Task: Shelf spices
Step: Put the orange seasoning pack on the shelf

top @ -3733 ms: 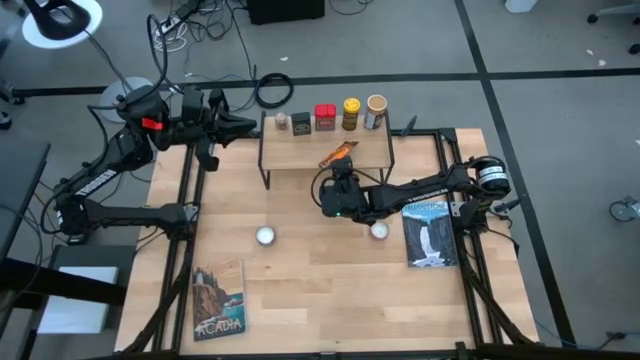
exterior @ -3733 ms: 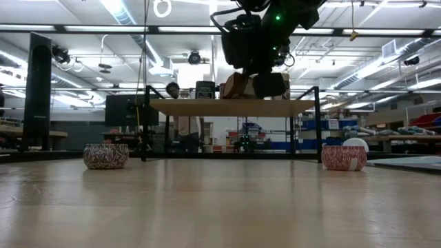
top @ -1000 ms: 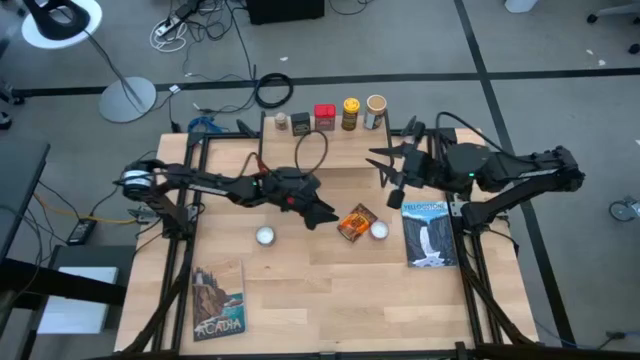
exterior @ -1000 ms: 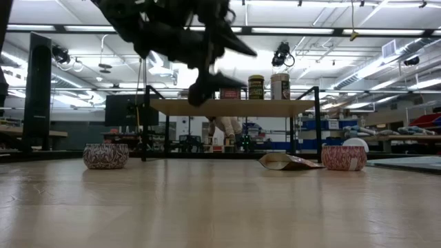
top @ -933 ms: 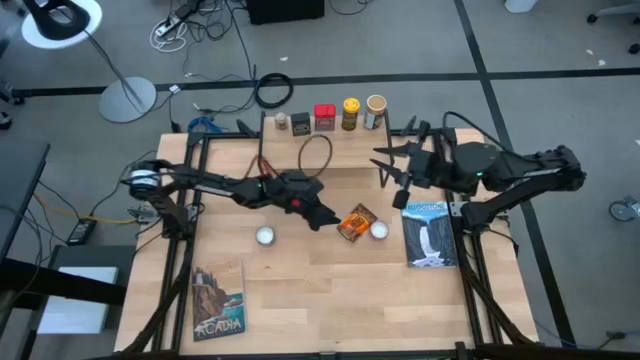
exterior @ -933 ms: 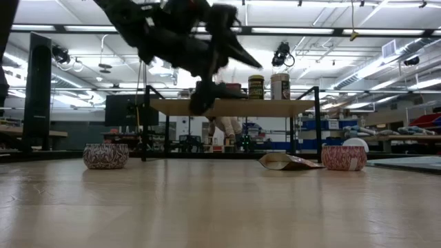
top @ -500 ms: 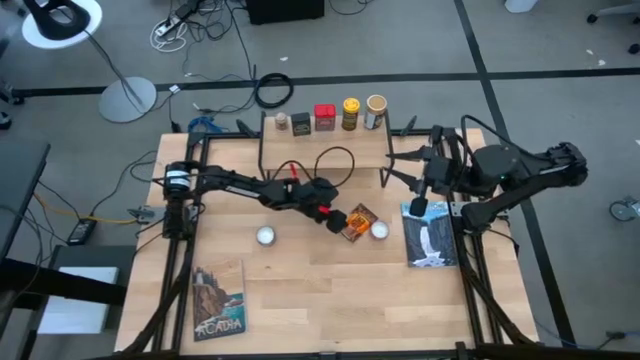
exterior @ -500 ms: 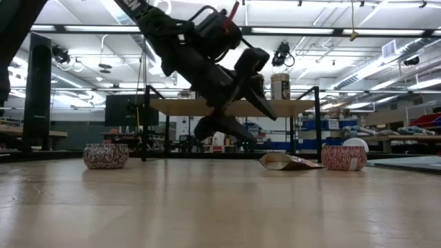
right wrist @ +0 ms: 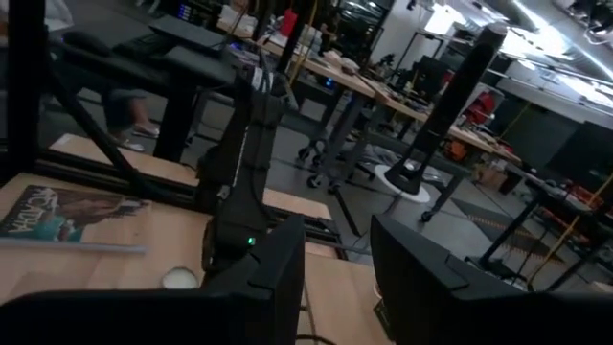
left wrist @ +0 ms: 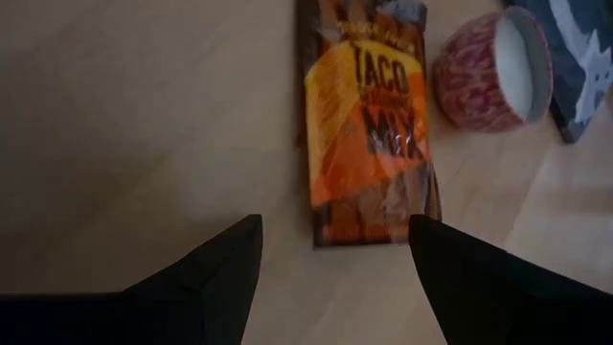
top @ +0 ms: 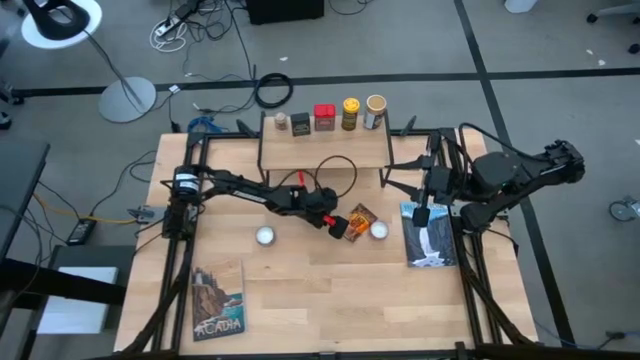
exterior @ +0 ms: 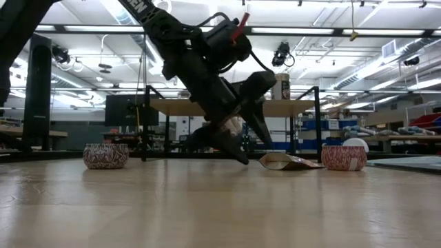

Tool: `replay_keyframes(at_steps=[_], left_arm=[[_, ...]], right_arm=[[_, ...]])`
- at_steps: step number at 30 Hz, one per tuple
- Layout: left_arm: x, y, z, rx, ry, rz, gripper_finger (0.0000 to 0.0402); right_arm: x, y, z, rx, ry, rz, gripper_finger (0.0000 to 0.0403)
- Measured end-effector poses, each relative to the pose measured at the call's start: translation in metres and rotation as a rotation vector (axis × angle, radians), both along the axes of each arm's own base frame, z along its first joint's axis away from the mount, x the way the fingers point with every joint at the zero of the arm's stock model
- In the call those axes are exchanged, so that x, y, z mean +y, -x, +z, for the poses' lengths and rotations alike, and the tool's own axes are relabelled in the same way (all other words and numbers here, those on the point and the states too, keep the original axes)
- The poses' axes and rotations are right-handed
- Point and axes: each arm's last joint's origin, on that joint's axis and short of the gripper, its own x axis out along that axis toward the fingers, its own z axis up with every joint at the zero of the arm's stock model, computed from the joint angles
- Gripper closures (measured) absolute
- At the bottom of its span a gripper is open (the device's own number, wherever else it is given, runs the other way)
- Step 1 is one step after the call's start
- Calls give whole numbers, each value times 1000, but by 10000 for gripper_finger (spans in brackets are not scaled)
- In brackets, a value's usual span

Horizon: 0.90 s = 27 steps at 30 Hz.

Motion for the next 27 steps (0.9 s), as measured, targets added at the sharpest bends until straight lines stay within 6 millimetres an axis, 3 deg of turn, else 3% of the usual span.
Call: replay_keyframes(at_steps=[20, 27], left_arm=[[0, -6, 3, -66, -29, 47, 133], [-1, -9, -16, -35, -9, 50, 133]], right_arm=[[6, 2, 0, -1, -6, 35, 281], [6, 2, 0, 0, -5, 35, 281]])
